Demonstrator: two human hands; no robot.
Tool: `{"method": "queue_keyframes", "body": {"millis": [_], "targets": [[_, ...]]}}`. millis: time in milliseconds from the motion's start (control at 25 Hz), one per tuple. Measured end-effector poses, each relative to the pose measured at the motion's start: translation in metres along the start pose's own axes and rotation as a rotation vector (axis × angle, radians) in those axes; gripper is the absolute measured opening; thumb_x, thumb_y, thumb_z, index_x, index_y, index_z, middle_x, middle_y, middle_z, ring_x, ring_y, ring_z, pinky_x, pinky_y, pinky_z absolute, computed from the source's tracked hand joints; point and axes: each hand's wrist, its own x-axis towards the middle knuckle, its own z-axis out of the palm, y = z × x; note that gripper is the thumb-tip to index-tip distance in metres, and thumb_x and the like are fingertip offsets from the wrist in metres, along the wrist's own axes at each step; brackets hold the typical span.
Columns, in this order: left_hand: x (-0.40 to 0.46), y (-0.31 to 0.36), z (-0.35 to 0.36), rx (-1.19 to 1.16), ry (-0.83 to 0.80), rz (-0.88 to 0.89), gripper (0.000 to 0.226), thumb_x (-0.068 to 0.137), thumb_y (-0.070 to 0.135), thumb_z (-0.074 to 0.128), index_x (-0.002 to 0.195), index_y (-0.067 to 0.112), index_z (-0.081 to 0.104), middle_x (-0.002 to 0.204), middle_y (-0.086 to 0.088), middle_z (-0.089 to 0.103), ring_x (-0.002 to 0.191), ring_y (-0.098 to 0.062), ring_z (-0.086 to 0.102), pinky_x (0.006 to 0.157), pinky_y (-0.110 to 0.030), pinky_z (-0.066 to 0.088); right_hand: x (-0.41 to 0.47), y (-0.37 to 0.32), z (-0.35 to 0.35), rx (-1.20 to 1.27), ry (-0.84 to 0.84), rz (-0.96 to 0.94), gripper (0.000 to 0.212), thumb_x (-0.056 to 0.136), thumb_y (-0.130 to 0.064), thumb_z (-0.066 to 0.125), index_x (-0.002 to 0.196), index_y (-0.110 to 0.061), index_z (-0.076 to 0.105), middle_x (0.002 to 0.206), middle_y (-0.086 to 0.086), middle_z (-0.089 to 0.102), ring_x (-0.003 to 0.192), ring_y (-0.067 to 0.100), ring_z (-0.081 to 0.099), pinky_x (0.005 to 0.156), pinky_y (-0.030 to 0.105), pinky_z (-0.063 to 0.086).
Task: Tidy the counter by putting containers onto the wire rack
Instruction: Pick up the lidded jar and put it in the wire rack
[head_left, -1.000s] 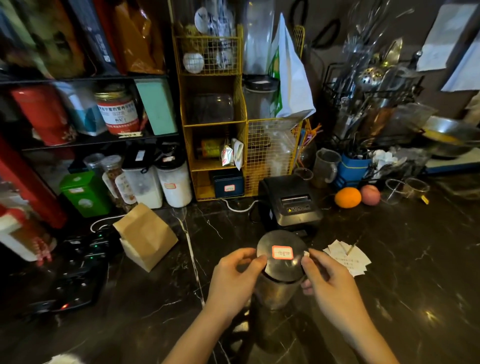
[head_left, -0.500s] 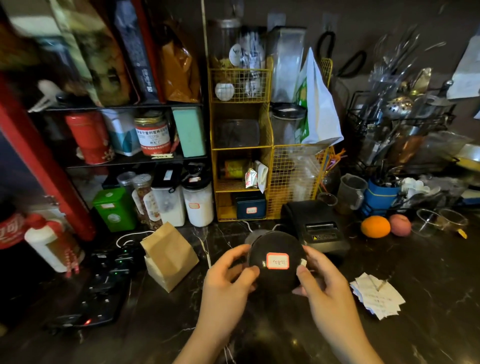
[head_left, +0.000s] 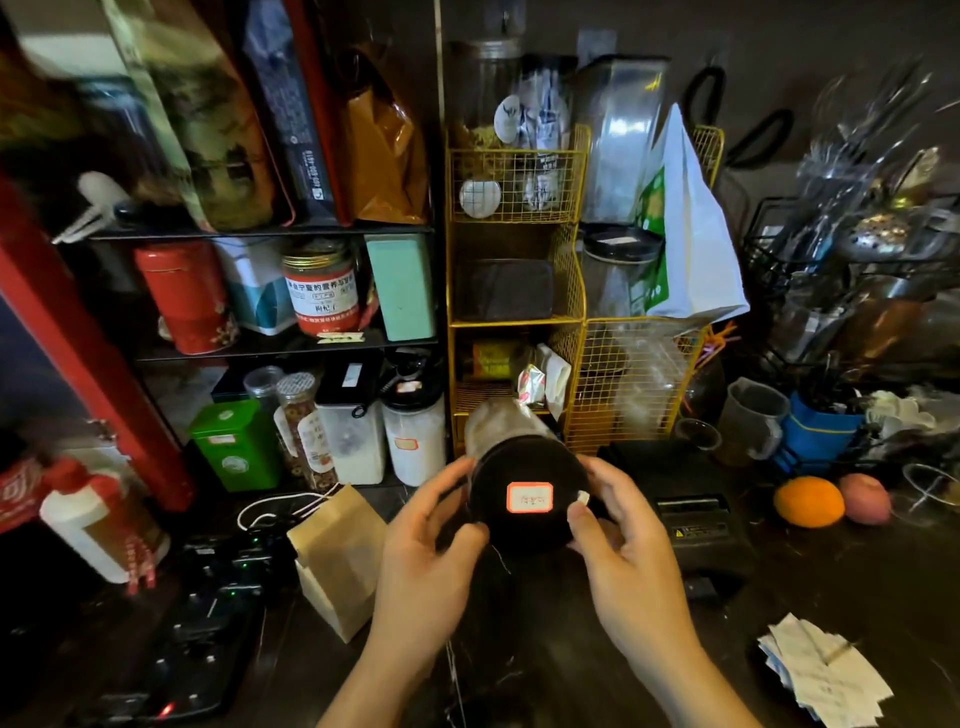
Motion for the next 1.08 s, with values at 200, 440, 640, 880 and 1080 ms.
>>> {"method": "queue_keyframes", "body": {"millis": [200, 440, 640, 880, 1080], "targets": [[0.042, -0.003, -0.006, -0.004, -0.004, 0.056, 0.058, 0.088, -0.011, 0.055, 0.129, 0.029, 0.061, 0.130, 0.008, 0.068, 0.127, -0.014, 0.060, 0.103, -0.042, 0.052, 0.039, 0.000, 0.017, 0.014, -0.018, -0.059, 0.047, 0.097, -0.010, 0.053, 0.113, -0.055, 0.052, 0.121, -0.023, 0.063, 0.117, -0.002, 0.059, 0.104, 0.041, 0.050], [0.080, -0.016, -0.010, 0.015, 0.015, 0.055, 0.054, 0.080, 0.009, 0.058, 0.131, 0.028, 0.061, 0.133, 0.003, 0.066, 0.129, -0.015, 0.058, 0.105, -0.052, 0.049, 0.077, 0.014, 0.035, 0.042, -0.030, -0.081, 0.045, 0.097, -0.009, 0.053, 0.118, -0.049, 0.051, 0.123, -0.022, 0.060, 0.118, -0.001, 0.058, 0.102, 0.042, 0.051], [0.107, -0.030, -0.008, 0.016, -0.003, 0.033, 0.051, 0.089, 0.006, 0.060, 0.134, 0.028, 0.059, 0.133, 0.002, 0.067, 0.129, -0.015, 0.059, 0.106, -0.052, 0.047, 0.098, 0.032, 0.039, 0.079, -0.062, -0.063, 0.041, 0.098, -0.011, 0.053, 0.133, -0.031, 0.051, 0.132, -0.009, 0.061, 0.122, 0.006, 0.059, 0.104, 0.045, 0.050], [0.138, -0.038, -0.004, 0.044, -0.033, 0.028, 0.064, 0.084, 0.011, 0.058, 0.145, 0.028, 0.048, 0.140, 0.003, 0.062, 0.133, -0.010, 0.054, 0.113, -0.047, 0.041, 0.128, 0.045, 0.046, 0.113, -0.080, 0.009, 0.051, 0.097, -0.017, 0.056, 0.144, -0.030, 0.044, 0.145, -0.007, 0.054, 0.129, 0.008, 0.055, 0.106, 0.046, 0.048], [0.152, -0.045, 0.000, 0.022, -0.021, 0.015, 0.061, 0.093, -0.001, 0.057, 0.147, 0.025, 0.044, 0.140, 0.009, 0.060, 0.130, -0.002, 0.054, 0.109, -0.032, 0.045, 0.146, 0.050, 0.050, 0.128, -0.101, 0.022, 0.052, 0.097, -0.015, 0.056, 0.146, -0.029, 0.042, 0.144, -0.007, 0.054, 0.128, 0.009, 0.055, 0.105, 0.040, 0.049]]}}
